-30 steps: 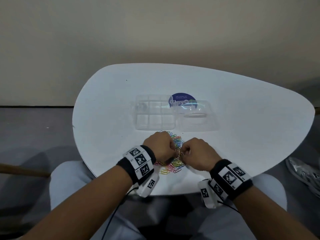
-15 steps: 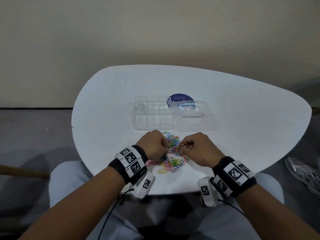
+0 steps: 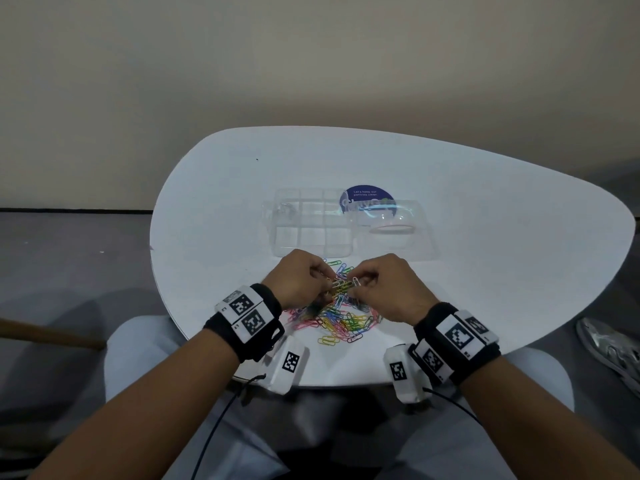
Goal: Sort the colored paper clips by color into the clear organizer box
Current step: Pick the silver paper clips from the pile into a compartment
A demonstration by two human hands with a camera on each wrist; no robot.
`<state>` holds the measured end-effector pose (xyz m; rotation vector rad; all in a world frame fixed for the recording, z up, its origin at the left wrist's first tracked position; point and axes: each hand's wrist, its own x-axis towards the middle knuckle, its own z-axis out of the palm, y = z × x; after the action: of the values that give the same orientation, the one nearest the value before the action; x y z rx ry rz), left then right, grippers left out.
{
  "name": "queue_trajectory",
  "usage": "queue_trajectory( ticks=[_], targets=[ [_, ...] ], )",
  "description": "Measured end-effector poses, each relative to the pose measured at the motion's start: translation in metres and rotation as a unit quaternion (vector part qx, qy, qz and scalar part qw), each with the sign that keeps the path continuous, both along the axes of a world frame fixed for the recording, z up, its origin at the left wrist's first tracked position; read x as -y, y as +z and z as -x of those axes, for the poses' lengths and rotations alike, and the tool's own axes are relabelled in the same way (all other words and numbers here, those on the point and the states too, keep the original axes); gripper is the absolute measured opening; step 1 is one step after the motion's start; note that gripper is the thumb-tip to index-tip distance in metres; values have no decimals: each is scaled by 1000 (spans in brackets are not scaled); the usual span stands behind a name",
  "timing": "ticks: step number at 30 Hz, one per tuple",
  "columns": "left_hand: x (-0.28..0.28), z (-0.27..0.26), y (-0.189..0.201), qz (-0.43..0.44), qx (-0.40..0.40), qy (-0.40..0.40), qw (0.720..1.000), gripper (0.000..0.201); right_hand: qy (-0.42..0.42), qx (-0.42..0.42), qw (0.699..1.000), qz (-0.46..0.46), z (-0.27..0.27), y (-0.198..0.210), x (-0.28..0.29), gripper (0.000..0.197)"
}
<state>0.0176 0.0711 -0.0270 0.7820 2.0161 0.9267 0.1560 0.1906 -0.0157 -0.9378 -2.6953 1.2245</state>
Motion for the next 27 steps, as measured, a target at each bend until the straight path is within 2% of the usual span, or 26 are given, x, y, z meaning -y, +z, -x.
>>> queue_trajectory(
  ticks=[3,6,9,12,15,17,18,20,23,25,27],
  targets=[
    [1,0,4,-47,136,35,989,14,-16,-22,999,32,3,4,-2,18],
    [0,-1,6,-81,254,52,962,14,-16,-44,998,36,7,8,3,15],
    [0,1,6,-98,311,67,943,17,-32,-69,997,24,11,8,6,16],
    [1,3,3,-93,287,70,951,11,-63,-79,994,41,13,8,3,19],
    [1,7,-3,-68,145,59,985,11,-65,-86,993,48,14,8,2,17],
    [1,6,-1,-91,113,74,987,19,-56,-96,993,42,16,11,5,15],
    [0,5,1,-107,130,90,982,23,-53,-102,993,39,18,12,8,14],
    [-2,2,4,-125,213,145,958,24,-47,-117,991,39,24,16,13,12],
    [-6,-2,5,-142,372,183,899,23,-23,-133,989,51,32,21,22,10],
    [-8,-3,2,-147,411,181,881,27,-14,-143,988,46,32,22,24,10],
    [-8,-1,-3,-139,412,203,877,25,-13,-136,991,9,28,17,19,6]
  ],
)
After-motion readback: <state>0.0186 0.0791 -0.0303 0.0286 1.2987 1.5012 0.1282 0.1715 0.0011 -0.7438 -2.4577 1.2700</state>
